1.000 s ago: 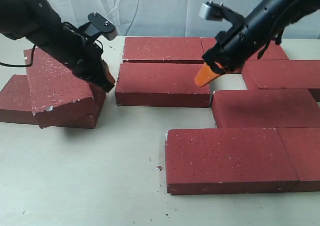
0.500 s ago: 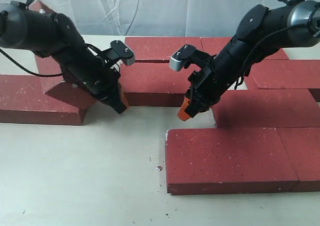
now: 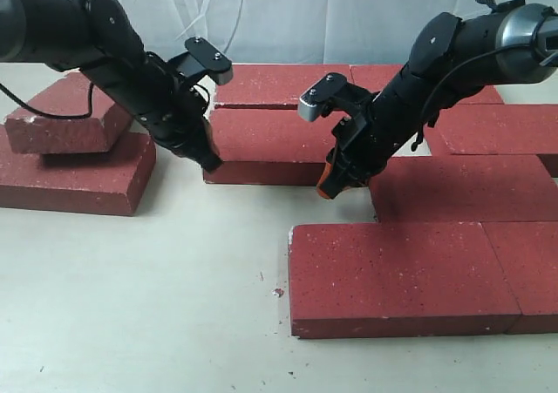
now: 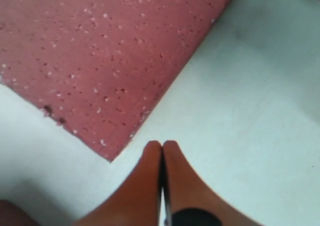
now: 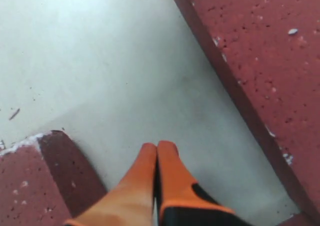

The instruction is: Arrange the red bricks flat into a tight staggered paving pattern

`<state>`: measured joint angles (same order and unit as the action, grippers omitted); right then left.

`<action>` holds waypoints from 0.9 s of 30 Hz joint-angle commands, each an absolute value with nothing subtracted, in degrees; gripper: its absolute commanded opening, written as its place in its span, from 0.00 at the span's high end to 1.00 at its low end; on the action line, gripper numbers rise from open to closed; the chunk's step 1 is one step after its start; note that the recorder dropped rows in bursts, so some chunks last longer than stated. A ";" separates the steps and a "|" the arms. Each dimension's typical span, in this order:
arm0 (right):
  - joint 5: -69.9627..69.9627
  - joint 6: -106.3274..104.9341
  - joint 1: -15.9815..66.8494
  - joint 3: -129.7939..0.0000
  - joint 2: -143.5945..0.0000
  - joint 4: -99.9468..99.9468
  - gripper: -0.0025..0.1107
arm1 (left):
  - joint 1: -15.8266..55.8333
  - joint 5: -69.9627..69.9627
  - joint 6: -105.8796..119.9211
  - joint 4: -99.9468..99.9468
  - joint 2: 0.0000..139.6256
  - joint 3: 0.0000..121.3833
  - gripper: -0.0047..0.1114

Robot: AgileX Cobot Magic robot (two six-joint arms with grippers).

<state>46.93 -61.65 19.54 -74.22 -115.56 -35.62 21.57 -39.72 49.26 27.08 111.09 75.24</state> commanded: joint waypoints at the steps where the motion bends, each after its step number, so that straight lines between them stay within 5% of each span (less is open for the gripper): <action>1: 48.54 -61.67 19.45 -74.66 -115.49 -35.05 0.99 | 21.68 -38.59 42.65 21.95 111.19 75.09 0.96; 8: 49.18 -61.67 19.45 -74.66 -116.84 -35.05 0.99 | 21.80 -42.93 42.47 19.61 114.56 74.87 0.96; 27: 32.28 -54.20 19.32 -74.66 -118.45 -27.29 0.99 | 21.90 -25.32 48.11 26.25 119.97 74.87 0.96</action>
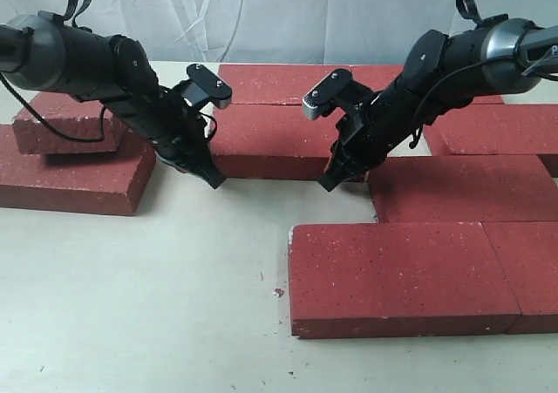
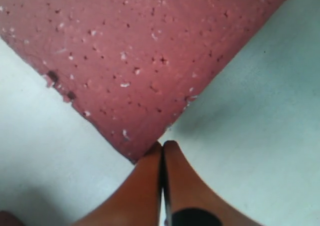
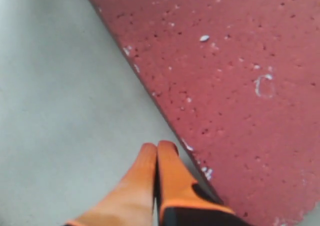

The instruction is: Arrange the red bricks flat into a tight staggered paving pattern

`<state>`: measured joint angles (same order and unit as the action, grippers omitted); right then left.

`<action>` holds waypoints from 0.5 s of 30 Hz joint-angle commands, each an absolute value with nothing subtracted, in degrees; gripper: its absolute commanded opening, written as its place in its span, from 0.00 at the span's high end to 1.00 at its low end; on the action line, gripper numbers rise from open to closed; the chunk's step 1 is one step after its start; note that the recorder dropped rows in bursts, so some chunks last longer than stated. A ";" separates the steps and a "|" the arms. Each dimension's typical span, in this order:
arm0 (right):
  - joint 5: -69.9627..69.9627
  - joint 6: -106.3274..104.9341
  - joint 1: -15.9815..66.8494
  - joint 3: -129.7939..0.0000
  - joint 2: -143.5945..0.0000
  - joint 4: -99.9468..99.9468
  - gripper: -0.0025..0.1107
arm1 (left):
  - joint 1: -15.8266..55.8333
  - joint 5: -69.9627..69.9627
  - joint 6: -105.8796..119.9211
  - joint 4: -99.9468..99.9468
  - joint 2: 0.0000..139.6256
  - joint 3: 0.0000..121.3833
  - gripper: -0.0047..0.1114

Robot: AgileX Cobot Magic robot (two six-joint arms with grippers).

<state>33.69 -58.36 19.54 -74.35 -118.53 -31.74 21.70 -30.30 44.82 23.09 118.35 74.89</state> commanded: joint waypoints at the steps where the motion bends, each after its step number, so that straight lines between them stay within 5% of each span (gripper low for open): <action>1: 32.63 -53.73 19.32 -74.66 -118.45 -26.39 0.99 | 21.90 -25.21 49.05 27.55 119.97 74.87 0.96; 15: 38.52 -52.17 19.32 -74.66 -115.01 -25.93 0.99 | 21.90 -27.40 56.08 34.65 117.53 74.87 0.96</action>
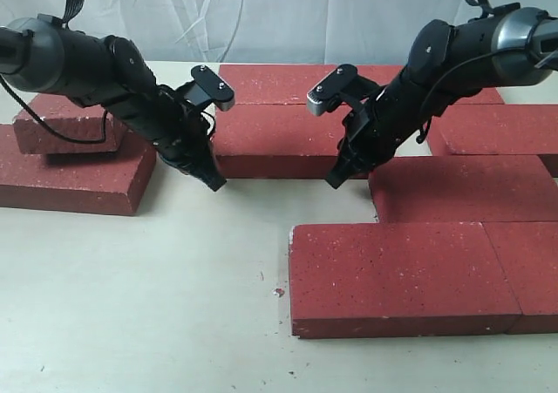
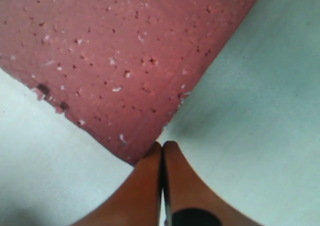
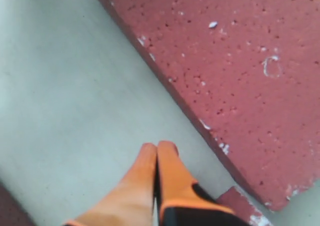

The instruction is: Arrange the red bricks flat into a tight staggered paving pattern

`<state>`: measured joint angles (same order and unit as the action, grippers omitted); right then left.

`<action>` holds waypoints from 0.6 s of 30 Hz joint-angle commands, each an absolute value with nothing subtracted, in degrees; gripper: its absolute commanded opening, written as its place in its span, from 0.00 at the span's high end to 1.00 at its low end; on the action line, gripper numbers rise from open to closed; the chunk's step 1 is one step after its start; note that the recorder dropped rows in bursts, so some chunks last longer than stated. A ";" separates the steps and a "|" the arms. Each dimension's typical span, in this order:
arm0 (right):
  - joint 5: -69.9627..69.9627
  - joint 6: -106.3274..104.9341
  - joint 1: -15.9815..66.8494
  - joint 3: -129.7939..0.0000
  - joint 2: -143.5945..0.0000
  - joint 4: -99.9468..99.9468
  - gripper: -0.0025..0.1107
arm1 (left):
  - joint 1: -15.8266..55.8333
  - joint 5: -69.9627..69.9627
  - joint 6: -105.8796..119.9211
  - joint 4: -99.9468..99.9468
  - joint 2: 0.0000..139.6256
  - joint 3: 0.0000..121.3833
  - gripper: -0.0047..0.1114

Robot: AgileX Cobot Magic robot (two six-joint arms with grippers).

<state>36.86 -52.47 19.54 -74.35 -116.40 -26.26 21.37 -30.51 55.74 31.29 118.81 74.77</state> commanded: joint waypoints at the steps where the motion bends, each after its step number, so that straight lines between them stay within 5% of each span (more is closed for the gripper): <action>1: 38.71 -52.17 19.32 -74.66 -114.90 -25.93 0.99 | 21.90 -27.84 55.95 34.65 117.22 74.87 0.96; 18: 36.96 -52.17 19.32 -74.66 -114.93 -27.45 0.99 | 18.25 -34.90 46.59 23.39 114.81 74.87 0.96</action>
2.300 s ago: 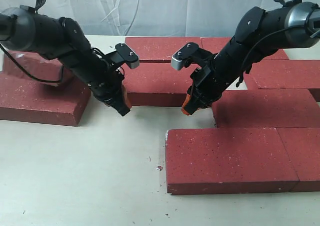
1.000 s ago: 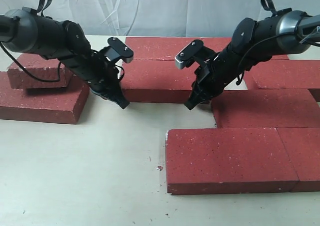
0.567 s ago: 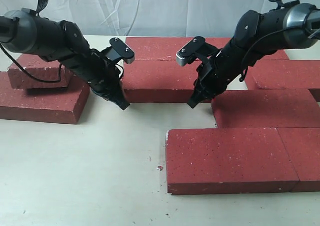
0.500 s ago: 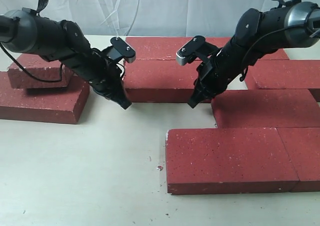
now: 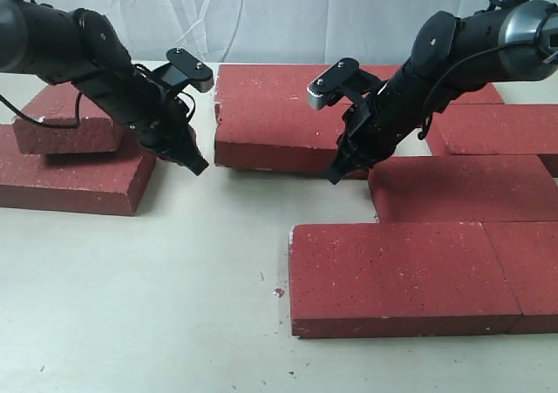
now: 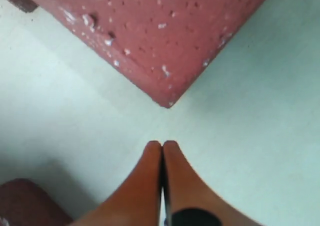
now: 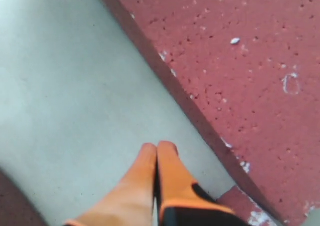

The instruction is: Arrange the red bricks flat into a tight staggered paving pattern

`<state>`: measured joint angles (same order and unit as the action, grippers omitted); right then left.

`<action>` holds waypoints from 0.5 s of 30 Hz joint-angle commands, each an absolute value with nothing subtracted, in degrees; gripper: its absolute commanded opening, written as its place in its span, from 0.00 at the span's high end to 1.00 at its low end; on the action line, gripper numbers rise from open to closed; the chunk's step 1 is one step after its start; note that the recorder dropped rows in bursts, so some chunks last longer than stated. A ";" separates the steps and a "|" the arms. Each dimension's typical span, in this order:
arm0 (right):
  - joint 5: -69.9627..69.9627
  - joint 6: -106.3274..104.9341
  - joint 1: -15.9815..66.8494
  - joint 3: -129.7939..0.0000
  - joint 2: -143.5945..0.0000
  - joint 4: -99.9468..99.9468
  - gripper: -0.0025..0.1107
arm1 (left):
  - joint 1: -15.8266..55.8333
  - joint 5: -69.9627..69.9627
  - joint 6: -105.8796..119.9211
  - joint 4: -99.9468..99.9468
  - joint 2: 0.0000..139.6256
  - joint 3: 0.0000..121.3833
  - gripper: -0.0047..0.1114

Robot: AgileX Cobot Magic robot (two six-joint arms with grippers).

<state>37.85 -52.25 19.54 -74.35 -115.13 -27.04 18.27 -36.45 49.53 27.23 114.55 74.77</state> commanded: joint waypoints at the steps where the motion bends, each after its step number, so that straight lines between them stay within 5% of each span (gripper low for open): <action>1: 36.96 -52.17 19.32 -74.66 -115.26 -27.45 0.99 | 18.25 -31.54 43.06 22.64 114.81 74.87 0.96; 9: 50.23 -52.96 19.43 -78.56 -109.32 -38.78 0.99 | 18.25 -22.64 40.43 27.48 116.79 74.87 0.96; 15: 30.66 -60.35 20.06 -80.53 -114.16 -43.85 0.99 | 17.88 -17.70 40.94 31.93 119.58 74.87 0.96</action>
